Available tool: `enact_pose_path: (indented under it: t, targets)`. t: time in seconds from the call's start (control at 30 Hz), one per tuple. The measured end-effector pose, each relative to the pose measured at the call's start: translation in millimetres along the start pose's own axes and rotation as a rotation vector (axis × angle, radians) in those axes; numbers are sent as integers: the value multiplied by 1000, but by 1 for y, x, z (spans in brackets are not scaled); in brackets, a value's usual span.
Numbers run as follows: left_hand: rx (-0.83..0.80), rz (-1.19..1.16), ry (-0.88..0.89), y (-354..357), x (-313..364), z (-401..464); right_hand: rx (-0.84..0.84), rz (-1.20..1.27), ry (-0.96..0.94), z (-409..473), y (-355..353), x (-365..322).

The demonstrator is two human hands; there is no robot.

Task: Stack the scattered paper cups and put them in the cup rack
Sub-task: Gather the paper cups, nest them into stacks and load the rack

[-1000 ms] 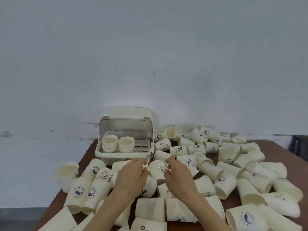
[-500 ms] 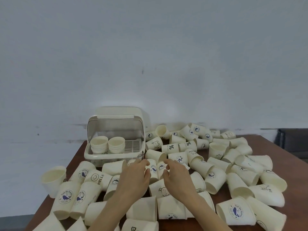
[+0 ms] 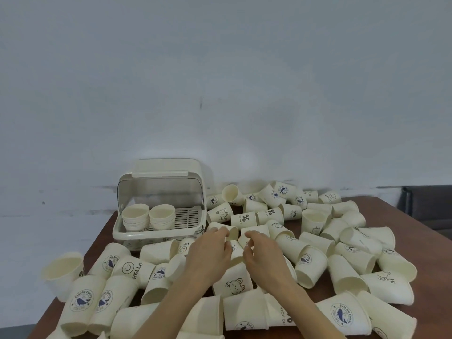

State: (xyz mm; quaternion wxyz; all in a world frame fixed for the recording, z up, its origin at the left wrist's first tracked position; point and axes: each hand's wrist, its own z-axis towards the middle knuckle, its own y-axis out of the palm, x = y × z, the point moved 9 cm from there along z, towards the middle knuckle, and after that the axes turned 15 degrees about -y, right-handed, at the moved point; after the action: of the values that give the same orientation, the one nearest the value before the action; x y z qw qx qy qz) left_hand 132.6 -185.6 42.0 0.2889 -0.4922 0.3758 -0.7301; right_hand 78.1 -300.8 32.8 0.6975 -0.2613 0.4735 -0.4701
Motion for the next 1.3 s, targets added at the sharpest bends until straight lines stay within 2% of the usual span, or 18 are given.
enact_pose_path:
  t: [0.23, 0.4, 0.53, 0.63, 0.8, 1.3]
  targets:
    - [18, 75, 34, 13, 25, 32, 13, -3, 30, 19, -11, 19]
    - [-8, 229, 58, 35, 38, 70, 54, 14, 45, 35, -15, 38]
    - [-58, 200, -44, 53, 36, 114, 83, -4, 73, 55, -18, 56]
    - [-96, 164, -144, 67, 29, 145, 46, -39, 88, 73, -14, 68]
    - [-94, 140, -244, 87, 14, 186, 78, -72, 97, 96, -18, 84]
    - [32, 234, -314, 133, 14, 247, 67, -105, 75, 106, -30, 100]
